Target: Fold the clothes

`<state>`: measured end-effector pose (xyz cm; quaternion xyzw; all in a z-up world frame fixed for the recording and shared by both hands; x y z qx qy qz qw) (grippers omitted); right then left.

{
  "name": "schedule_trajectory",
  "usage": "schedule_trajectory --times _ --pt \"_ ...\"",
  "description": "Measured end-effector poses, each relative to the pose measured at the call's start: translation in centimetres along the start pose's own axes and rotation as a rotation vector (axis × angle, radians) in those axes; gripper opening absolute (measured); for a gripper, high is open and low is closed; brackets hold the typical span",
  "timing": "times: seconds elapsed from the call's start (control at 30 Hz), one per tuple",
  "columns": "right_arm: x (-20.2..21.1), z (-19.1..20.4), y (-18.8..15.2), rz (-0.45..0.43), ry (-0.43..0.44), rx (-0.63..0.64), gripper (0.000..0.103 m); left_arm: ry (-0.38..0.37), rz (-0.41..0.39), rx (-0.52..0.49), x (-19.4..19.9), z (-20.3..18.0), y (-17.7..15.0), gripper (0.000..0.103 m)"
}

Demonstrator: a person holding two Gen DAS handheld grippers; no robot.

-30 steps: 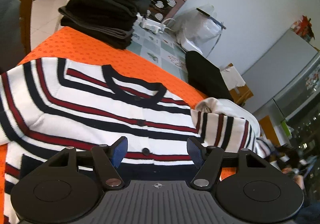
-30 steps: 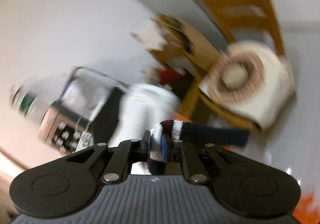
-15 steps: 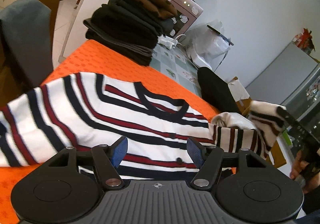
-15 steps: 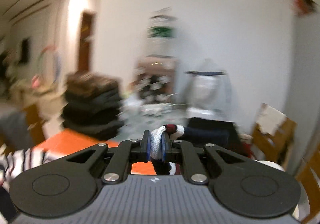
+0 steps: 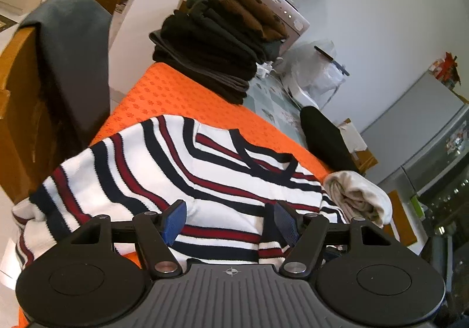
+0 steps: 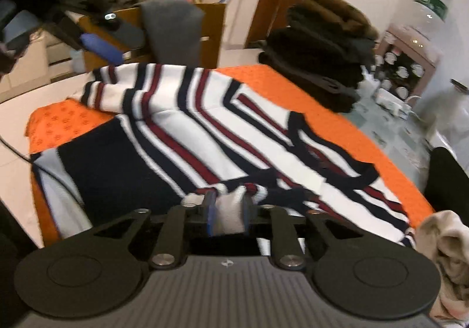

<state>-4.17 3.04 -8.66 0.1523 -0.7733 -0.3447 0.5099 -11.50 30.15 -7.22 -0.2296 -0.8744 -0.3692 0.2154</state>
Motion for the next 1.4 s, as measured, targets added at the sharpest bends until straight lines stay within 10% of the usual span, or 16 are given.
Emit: schedule_trajectory --times 0.4,0.73,0.87,1.13,1.23,1.3,1.4 --pt "2.3 0.2 -1.0 0.031 0.272 0.051 0.039 -0.069 0.108 -0.025 -5.8 -2.3 0.3 0.069" --pt "4.4 -5.2 -2.5 -0.007 0.235 -0.239 0.040 -0.022 0.140 0.080 -7.2 -2.2 0.5 0.069" --pt "3.1 -7.5 -2.4 -0.021 0.154 -0.355 0.065 -0.010 0.136 0.090 -7.7 -2.7 0.6 0.069" --pt "-3.0 -9.9 -0.9 0.065 0.225 -0.542 0.067 0.038 0.125 0.148 -7.1 -2.0 0.5 0.069" --pt "-5.2 -9.3 -0.9 0.110 0.262 -0.580 0.049 0.045 0.131 0.223 -6.5 -1.1 0.4 0.069" --pt "-5.9 -8.5 -0.8 0.128 0.283 -0.576 0.007 0.040 0.141 0.285 -6.2 -0.4 0.5 0.069" --pt "-4.4 -6.6 -0.1 0.058 0.279 -0.474 0.007 0.030 0.172 0.401 -6.0 0.4 0.7 0.069"
Point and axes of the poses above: each gripper's, at about its wrist camera, not at the fingertips, and x roughly against the way its jaws point, z to its left, y to its top, the point moved 1 cm from there along -x, roughly the way its jaws point, and after that the axes turned 4 degrees about x, right-handed, at the moved point
